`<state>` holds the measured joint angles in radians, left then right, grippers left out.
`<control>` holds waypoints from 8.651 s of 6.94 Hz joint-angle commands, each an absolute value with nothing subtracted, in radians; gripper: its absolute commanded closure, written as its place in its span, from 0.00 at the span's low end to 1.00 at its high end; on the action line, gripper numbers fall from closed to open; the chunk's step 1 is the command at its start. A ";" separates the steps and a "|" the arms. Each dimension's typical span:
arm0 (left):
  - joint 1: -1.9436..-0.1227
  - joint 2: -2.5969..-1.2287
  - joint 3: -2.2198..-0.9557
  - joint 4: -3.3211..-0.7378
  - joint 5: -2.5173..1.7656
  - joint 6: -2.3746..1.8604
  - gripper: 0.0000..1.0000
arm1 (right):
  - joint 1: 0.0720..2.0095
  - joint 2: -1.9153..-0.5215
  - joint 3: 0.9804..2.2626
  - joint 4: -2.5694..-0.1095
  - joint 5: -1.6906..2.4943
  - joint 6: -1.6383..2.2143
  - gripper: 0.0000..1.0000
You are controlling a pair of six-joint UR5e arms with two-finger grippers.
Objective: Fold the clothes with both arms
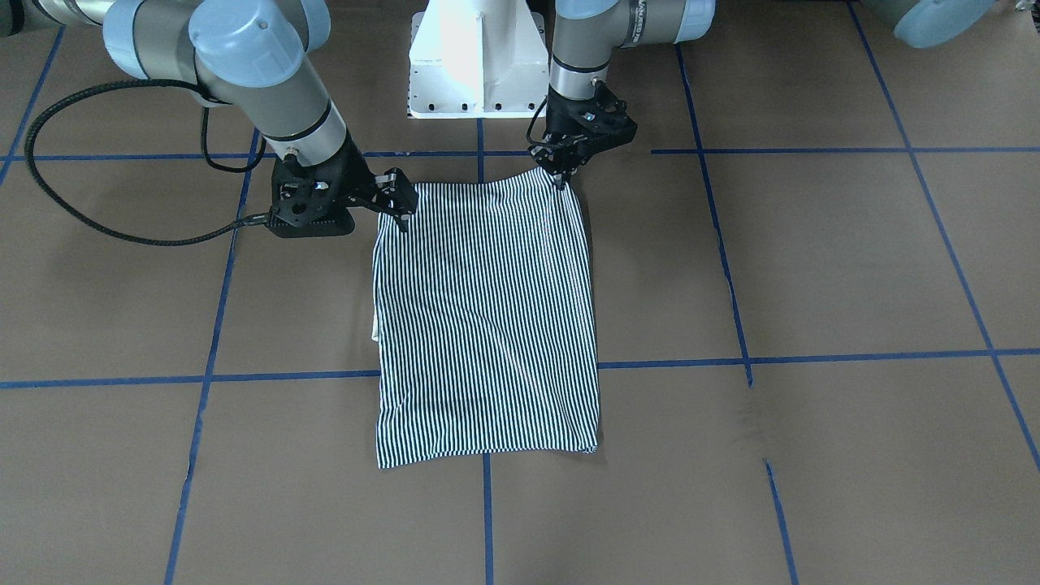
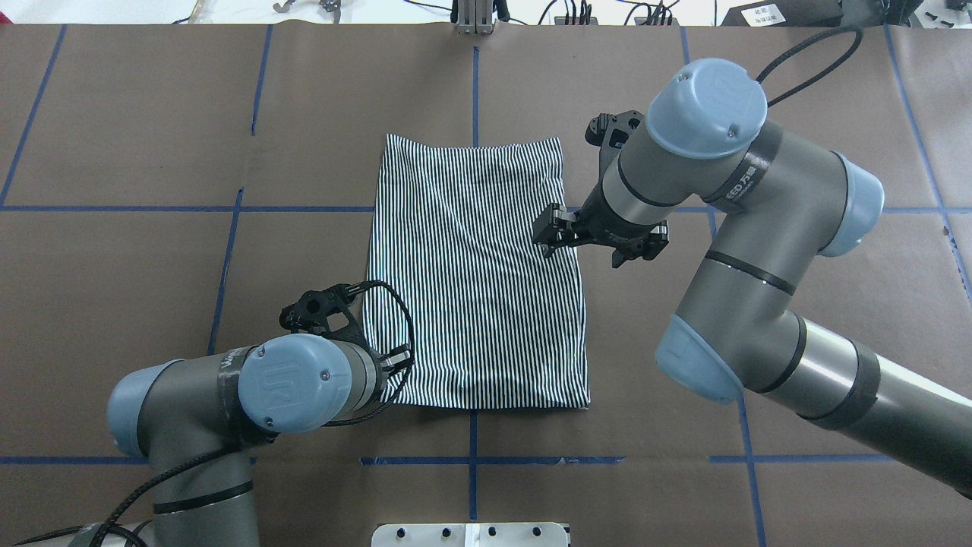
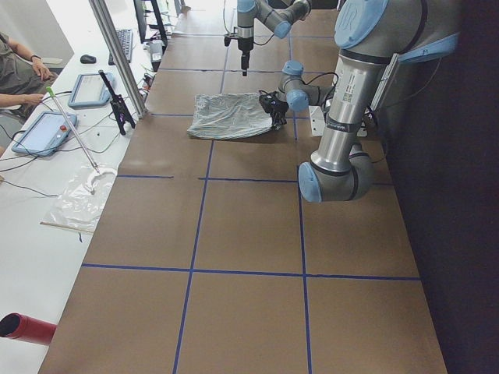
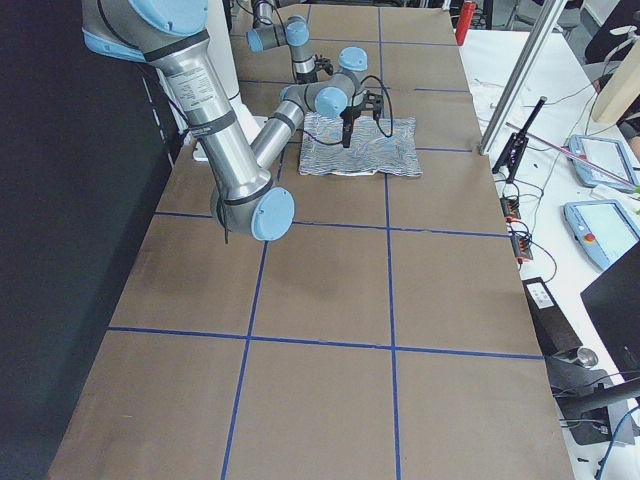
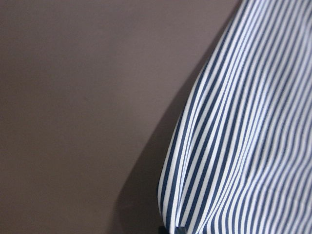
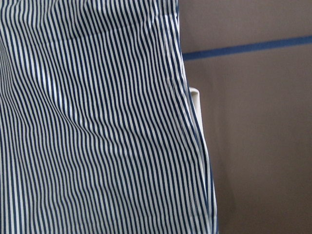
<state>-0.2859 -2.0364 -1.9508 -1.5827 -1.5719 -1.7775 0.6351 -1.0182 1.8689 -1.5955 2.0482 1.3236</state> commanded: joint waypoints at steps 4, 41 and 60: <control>-0.290 -2.036 -1.951 -1.594 -1.572 -1.720 1.00 | 0.256 -1.078 1.907 -1.591 1.653 2.122 0.00; -0.217 -1.954 -2.174 -1.577 -1.624 -1.801 1.00 | 0.268 -1.066 2.014 -1.579 1.635 2.028 1.00; -1.003 -2.162 -1.370 -2.091 -2.017 -1.229 0.00 | 0.746 -0.611 1.205 -1.448 1.824 1.334 0.00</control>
<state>-0.9627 -2.1787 -1.3582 -2.0920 -1.9587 -1.2646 0.7821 -0.6184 1.1458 -1.3205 1.8278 1.4359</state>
